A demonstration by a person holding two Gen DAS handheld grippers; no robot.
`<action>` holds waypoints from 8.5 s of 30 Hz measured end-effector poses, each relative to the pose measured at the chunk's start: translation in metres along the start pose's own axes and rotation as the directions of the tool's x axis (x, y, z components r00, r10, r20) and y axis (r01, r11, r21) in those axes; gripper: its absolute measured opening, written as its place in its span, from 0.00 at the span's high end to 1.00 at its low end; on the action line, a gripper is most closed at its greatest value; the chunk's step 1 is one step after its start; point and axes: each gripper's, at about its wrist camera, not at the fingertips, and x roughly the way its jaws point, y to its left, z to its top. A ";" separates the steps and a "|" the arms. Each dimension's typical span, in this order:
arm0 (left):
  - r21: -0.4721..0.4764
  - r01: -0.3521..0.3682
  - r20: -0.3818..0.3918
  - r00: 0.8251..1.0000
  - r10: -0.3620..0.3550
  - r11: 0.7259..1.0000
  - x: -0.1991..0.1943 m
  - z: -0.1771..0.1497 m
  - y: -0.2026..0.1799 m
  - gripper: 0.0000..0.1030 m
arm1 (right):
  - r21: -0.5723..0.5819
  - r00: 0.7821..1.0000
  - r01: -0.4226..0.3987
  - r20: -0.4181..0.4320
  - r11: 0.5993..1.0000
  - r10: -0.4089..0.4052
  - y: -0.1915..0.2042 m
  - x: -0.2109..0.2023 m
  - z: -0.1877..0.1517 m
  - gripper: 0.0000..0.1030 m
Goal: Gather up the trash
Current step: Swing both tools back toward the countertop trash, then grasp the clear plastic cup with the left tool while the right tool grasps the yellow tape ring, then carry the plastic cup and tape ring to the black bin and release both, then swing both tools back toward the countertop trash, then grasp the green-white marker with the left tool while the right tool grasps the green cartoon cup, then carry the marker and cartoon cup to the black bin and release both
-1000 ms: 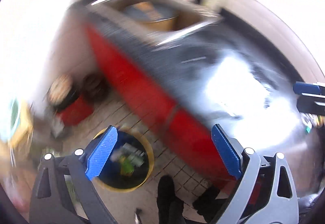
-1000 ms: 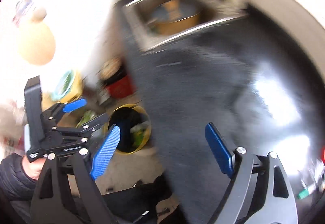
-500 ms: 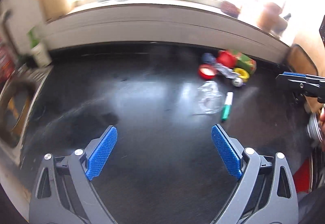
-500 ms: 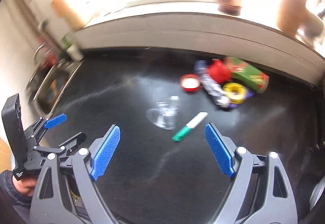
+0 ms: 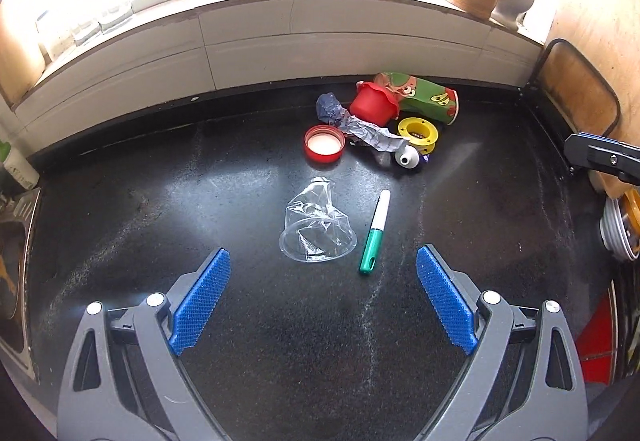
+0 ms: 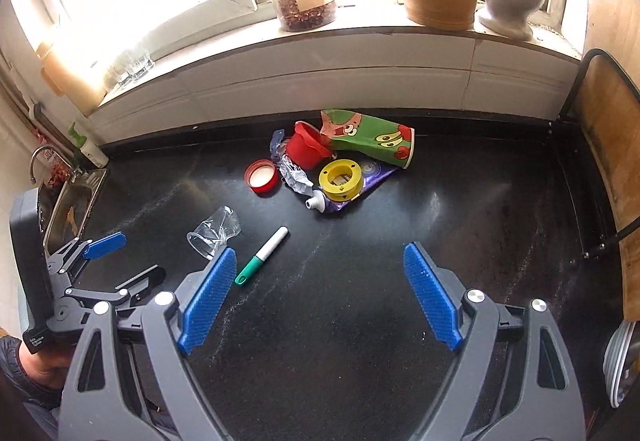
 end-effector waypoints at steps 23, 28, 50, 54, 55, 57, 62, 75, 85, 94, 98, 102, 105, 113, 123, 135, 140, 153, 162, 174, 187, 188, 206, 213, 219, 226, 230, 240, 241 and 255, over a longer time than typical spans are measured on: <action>-0.043 -0.036 -0.189 0.982 0.027 0.998 0.134 0.025 0.016 0.11 | -0.028 0.983 0.049 -0.178 0.998 -0.053 -0.029 0.183 0.060 0.20; -0.055 -0.016 -0.219 0.976 0.004 0.998 0.150 0.024 0.021 0.12 | -0.034 0.976 0.056 -0.208 0.998 -0.062 -0.030 0.204 0.063 0.26; -0.016 0.009 -0.123 0.992 -0.011 1.000 0.113 0.037 0.014 0.44 | -0.046 0.990 0.039 -0.136 0.998 -0.045 -0.013 0.189 0.059 0.44; -0.023 -0.002 -0.079 0.997 0.001 1.000 0.083 0.040 0.015 0.44 | -0.067 0.994 0.023 -0.105 0.997 -0.030 -0.002 0.163 0.058 0.44; -0.030 -0.007 -0.071 0.997 0.004 1.000 0.075 0.039 0.017 0.44 | -0.074 0.995 0.018 -0.099 0.997 -0.025 0.001 0.157 0.056 0.44; -0.051 -0.017 -0.055 0.998 0.014 0.999 0.060 0.035 0.021 0.44 | -0.093 0.996 -0.003 -0.085 0.996 -0.005 0.013 0.141 0.053 0.44; -0.121 -0.047 -0.021 0.999 0.044 0.992 0.022 0.014 0.045 0.44 | -0.162 0.995 -0.073 -0.074 0.984 0.062 0.050 0.104 0.041 0.44; -0.394 -0.255 -0.018 0.963 0.270 0.883 -0.107 -0.121 0.140 0.44 | -0.447 0.928 -0.368 -0.229 0.816 0.293 0.253 0.062 -0.024 0.44; -0.656 -0.423 -0.140 0.882 0.450 0.625 -0.209 -0.274 0.220 0.44 | -0.617 0.802 -0.597 -0.455 0.513 0.387 0.428 0.041 -0.115 0.44; -0.797 -0.480 -0.271 0.826 0.494 0.366 -0.260 -0.395 0.253 0.44 | -0.650 0.698 -0.714 -0.630 0.259 0.341 0.540 0.028 -0.216 0.44; -0.830 -0.472 -0.300 0.826 0.477 0.296 -0.262 -0.434 0.261 0.44 | -0.635 0.666 -0.744 -0.681 0.208 0.303 0.575 0.035 -0.256 0.44; -0.854 -0.449 -0.299 0.838 0.456 0.265 -0.249 -0.468 0.276 0.44 | -0.604 0.637 -0.770 -0.725 0.204 0.262 0.595 0.052 -0.282 0.44; -0.865 -0.432 -0.298 0.852 0.431 0.255 -0.234 -0.492 0.288 0.44 | -0.589 0.628 -0.778 -0.745 0.221 0.224 0.610 0.069 -0.297 0.44; -0.890 -0.389 -0.285 0.883 0.373 0.240 -0.195 -0.540 0.313 0.43 | -0.594 0.633 -0.766 -0.762 0.245 0.133 0.644 0.113 -0.332 0.44; -0.905 -0.360 -0.272 0.900 0.341 0.227 -0.167 -0.565 0.332 0.38 | -0.620 0.645 -0.752 -0.762 0.226 0.056 0.671 0.147 -0.375 0.44; -0.896 -0.388 -0.306 0.891 0.335 0.216 -0.166 -0.571 0.322 0.16 | -0.586 0.620 -0.768 -0.781 0.258 0.069 0.670 0.152 -0.366 0.22; -0.890 -0.398 -0.308 0.885 0.349 0.224 -0.176 -0.564 0.315 0.16 | -0.570 0.612 -0.773 -0.785 0.278 0.092 0.660 0.143 -0.352 0.22; -0.752 -0.359 -0.129 0.902 0.411 0.552 -0.193 -0.402 0.290 0.16 | -0.590 0.748 -0.659 -0.577 0.467 0.327 0.553 0.078 -0.189 0.19; -0.415 -0.172 0.068 0.973 0.219 0.893 -0.127 -0.198 0.207 0.16 | -0.478 0.923 -0.379 -0.251 0.793 0.290 0.354 0.048 -0.059 0.18; 0.007 0.035 0.072 0.997 -0.035 0.999 -0.039 -0.042 0.018 0.16 | -0.222 0.996 -0.091 -0.012 0.971 0.091 0.092 0.003 0.002 0.18; 0.074 0.059 0.001 0.998 -0.059 0.996 0.023 0.002 -0.034 0.16 | -0.204 0.998 -0.055 -0.030 0.977 0.050 -0.015 0.023 0.021 0.18; 0.074 0.056 -0.008 0.998 -0.055 0.996 0.030 0.005 -0.036 0.16 | -0.202 0.998 -0.060 -0.040 0.978 0.053 -0.020 0.031 0.024 0.18; 0.041 0.029 -0.148 0.989 -0.022 0.999 0.141 0.028 -0.040 0.16 | -0.362 0.985 -0.090 -0.172 0.928 0.028 -0.064 0.199 0.120 0.18; 0.101 0.034 -0.111 0.994 -0.023 0.994 0.147 0.033 -0.049 0.24 | -0.504 0.991 -0.052 -0.132 0.862 -0.018 -0.052 0.219 0.130 0.17; 0.142 0.057 -0.104 0.994 -0.042 0.988 0.144 0.037 -0.061 0.59 | -0.617 0.993 -0.021 -0.104 0.786 -0.056 -0.036 0.227 0.128 0.22; 0.076 0.092 -0.128 0.988 -0.081 0.993 0.135 0.038 -0.055 0.88 | -0.714 0.991 0.011 -0.084 0.700 -0.101 -0.014 0.216 0.104 0.72; 0.071 0.096 -0.110 0.990 -0.088 0.993 0.121 0.035 -0.055 0.88 | -0.716 0.995 0.038 -0.040 0.697 -0.095 -0.010 0.200 0.101 0.81; 0.001 0.059 -0.016 0.998 -0.059 0.998 0.055 0.036 -0.037 0.88 | -0.606 0.999 0.036 0.011 0.795 -0.037 -0.016 0.131 0.102 0.82; -0.009 0.051 -0.006 0.999 -0.051 0.999 0.050 0.036 -0.037 0.88 | -0.591 1.000 0.025 0.007 0.806 -0.026 -0.017 0.126 0.101 0.82; -0.261 -0.105 0.079 0.988 0.130 0.960 -0.056 -0.047 0.054 0.88 | -0.561 0.963 -0.269 -0.145 0.783 0.226 0.123 0.062 0.025 0.82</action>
